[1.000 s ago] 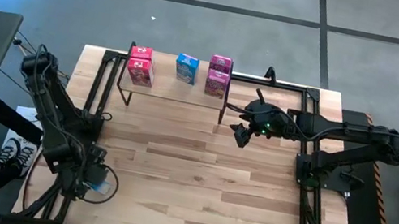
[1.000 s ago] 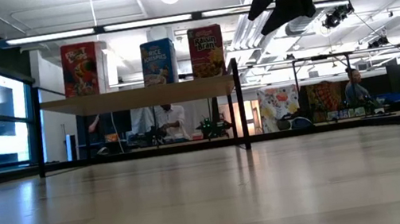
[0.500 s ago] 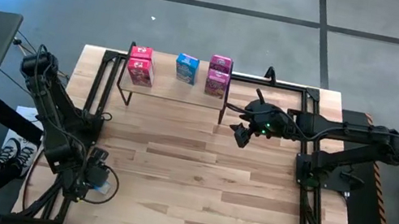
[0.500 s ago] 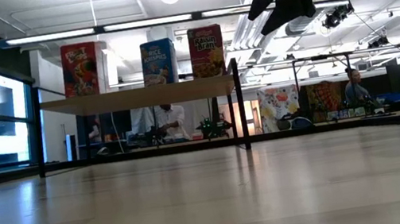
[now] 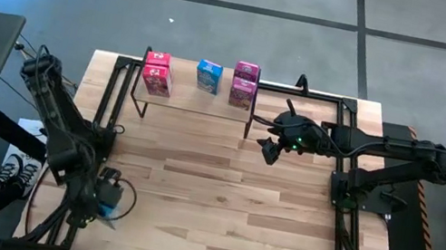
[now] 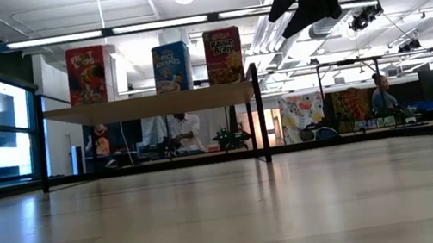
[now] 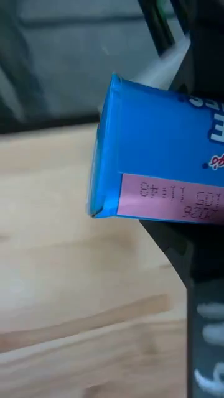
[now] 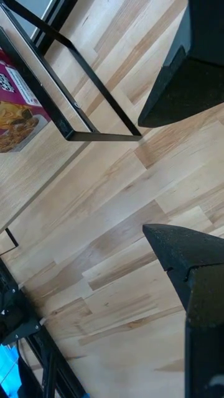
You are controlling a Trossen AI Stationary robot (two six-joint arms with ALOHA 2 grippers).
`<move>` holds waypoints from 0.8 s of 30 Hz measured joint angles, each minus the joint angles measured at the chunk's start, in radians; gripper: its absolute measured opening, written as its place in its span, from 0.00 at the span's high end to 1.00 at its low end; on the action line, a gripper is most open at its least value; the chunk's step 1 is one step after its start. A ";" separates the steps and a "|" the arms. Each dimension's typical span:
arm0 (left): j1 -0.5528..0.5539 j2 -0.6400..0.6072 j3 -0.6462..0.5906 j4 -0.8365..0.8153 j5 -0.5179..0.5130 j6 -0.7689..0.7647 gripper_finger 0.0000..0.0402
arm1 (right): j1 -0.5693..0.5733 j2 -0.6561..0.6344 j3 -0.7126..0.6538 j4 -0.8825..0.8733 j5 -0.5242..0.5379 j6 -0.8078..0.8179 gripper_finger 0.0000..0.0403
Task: Stack cereal on shelf
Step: Put the blue cereal box on the shelf
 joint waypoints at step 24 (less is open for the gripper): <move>1.091 0.245 0.739 -0.315 -0.202 0.960 0.63 | 0.000 0.000 0.000 0.000 0.004 0.000 0.35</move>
